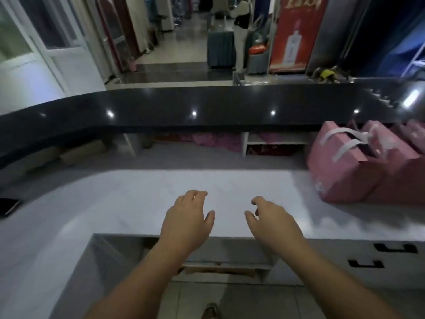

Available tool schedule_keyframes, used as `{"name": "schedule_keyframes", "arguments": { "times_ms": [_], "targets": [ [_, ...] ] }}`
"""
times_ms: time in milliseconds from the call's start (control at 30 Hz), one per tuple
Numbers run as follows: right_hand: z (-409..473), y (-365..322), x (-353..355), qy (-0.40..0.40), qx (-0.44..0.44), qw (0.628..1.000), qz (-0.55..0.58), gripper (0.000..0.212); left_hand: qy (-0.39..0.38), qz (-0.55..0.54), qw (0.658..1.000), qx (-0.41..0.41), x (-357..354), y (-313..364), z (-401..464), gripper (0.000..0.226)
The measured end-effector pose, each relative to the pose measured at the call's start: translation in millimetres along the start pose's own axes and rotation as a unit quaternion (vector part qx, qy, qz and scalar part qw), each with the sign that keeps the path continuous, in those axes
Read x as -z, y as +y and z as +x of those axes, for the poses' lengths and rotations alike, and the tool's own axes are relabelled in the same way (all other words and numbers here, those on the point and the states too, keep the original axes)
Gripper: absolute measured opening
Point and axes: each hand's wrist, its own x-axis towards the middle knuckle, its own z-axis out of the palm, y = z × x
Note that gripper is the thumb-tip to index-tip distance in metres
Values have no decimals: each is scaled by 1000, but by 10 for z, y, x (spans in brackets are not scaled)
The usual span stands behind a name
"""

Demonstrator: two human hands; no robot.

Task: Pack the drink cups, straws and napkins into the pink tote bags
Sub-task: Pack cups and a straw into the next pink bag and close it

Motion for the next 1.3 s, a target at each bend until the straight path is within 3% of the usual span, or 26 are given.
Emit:
{"name": "schedule_keyframes", "arguments": {
  "times_ms": [333, 633, 867, 1100, 1300],
  "targets": [
    [782, 1378, 838, 112, -201, 972, 48, 48, -76, -115, 980, -146, -594, 1210, 1717, 58],
    [1174, 2151, 1398, 203, -288, 935, 48, 31, -188, -212, 940, -192, -1037, 2342, 2691, 58],
    [1677, 2719, 1709, 196, -288, 937, 24, 15, -202, -236, 937, -160, -1427, 3264, 3109, 65],
    [2232, 3289, 1811, 105, -199, 974, -33, 45, -177, -233, 954, -66, -1713, 4005, 3328, 96],
    [2531, 3599, 1747, 67, -185, 979, -52, 36, -150, -171, 974, 4, -1758, 4201, 3448, 99]
  ]
}}
